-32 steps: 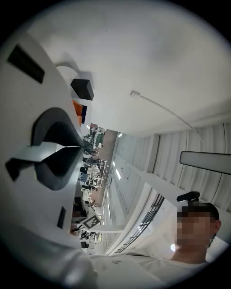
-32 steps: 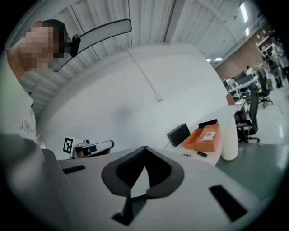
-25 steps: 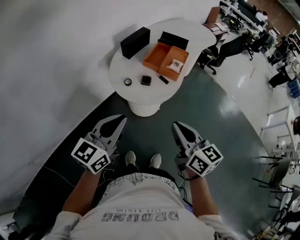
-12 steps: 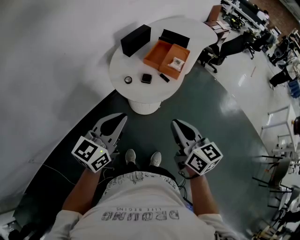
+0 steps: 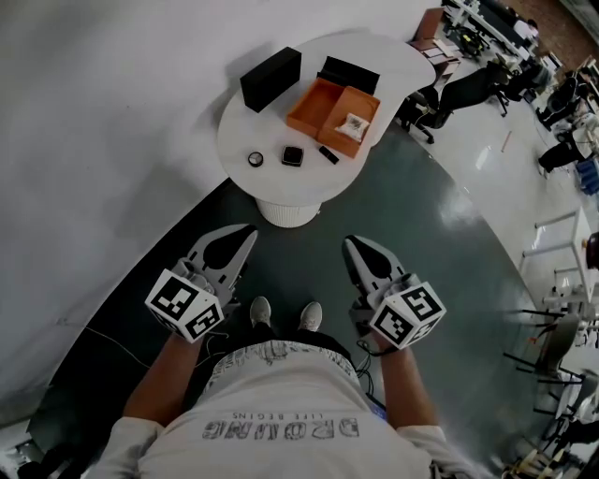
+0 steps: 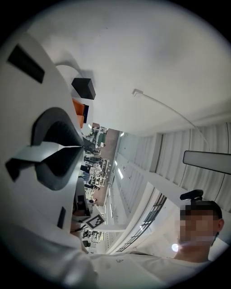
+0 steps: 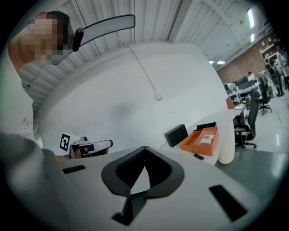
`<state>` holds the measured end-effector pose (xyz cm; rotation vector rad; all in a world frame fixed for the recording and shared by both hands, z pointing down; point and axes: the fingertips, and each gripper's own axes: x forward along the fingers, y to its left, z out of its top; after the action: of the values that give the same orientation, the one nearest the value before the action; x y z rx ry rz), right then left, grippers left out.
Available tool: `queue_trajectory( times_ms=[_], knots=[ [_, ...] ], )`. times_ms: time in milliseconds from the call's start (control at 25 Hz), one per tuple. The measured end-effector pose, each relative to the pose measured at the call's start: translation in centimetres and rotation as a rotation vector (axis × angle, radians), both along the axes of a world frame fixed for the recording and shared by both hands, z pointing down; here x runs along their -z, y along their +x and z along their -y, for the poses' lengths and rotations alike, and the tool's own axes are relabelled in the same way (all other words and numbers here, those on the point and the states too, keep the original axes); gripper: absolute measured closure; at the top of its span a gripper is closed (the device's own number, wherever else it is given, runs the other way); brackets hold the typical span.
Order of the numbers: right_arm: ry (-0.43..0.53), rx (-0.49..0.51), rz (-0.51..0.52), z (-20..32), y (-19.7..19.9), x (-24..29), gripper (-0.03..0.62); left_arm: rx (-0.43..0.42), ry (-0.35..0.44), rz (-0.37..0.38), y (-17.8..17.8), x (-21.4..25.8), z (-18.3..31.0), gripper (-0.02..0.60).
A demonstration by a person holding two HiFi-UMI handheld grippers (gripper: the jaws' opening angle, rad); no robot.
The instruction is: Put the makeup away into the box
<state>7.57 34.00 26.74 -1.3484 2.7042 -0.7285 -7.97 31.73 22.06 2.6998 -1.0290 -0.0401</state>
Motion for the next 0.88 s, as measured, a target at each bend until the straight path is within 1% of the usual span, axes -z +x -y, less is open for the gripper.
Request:
queue_trajectory(
  times_ms=[240,520,680,880],
  knots=[
    [0.007,0.008,-0.009,0.6,-0.3,0.2,0.57,0.003,0.003,0.008,-0.1,0.0,0.6,0.555],
    [0.001,0.012,-0.008,1.2,-0.5,0.0,0.568,0.0,0.001,0.001,-0.3,-0.5,1.1,0.555],
    [-0.003,0.013,-0.008,1.6,-0.6,-0.2,0.562,0.001,-0.005,0.01,-0.3,-0.4,1.5,0.555],
    [-0.008,0.013,-0.01,1.8,-0.5,-0.3,0.539,0.0,-0.007,0.015,-0.2,-0.4,1.5,0.549]
  ],
)
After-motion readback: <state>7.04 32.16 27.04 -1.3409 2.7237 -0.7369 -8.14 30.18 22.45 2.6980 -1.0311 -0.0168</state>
